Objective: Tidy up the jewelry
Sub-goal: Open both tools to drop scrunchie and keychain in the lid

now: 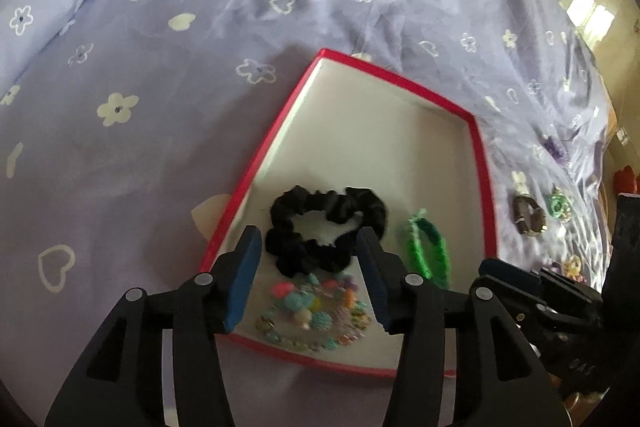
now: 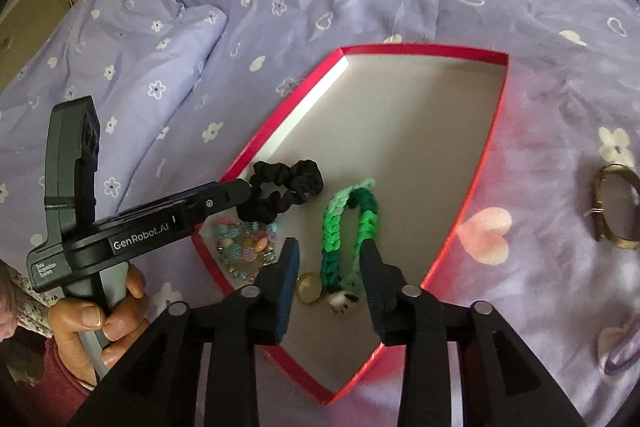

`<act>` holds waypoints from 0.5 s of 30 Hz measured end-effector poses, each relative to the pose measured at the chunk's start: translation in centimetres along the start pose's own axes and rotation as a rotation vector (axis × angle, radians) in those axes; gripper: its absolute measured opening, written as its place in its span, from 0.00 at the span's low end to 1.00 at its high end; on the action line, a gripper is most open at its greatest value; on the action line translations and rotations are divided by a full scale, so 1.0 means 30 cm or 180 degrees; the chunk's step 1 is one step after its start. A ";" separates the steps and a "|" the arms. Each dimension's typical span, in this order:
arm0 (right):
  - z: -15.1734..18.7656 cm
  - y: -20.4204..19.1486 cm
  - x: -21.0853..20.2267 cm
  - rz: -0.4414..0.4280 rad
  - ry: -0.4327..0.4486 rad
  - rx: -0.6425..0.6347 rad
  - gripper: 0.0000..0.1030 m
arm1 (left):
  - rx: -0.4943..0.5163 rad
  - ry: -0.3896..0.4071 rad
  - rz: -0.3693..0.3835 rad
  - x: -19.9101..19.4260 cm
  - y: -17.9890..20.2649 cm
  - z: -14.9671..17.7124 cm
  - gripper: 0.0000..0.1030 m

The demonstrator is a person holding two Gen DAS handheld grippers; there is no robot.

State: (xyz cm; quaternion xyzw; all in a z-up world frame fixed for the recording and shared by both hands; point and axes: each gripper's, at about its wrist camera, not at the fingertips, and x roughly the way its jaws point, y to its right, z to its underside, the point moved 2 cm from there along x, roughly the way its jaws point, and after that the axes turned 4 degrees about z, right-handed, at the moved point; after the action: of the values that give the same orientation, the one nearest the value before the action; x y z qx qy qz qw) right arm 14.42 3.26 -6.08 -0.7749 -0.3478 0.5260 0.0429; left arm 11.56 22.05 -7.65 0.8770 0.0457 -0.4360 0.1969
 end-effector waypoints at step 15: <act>0.083 0.216 -0.279 0.0223 0.0375 0.0378 0.42 | 0.0303 -0.0024 0.0259 -0.048 0.249 0.056 0.49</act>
State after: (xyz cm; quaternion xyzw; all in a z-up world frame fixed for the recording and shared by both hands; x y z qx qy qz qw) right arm 13.80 -7.25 -3.42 -0.8123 -0.2855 0.5003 0.0908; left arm 11.30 14.67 -5.14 0.8848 -0.0114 -0.4326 0.1727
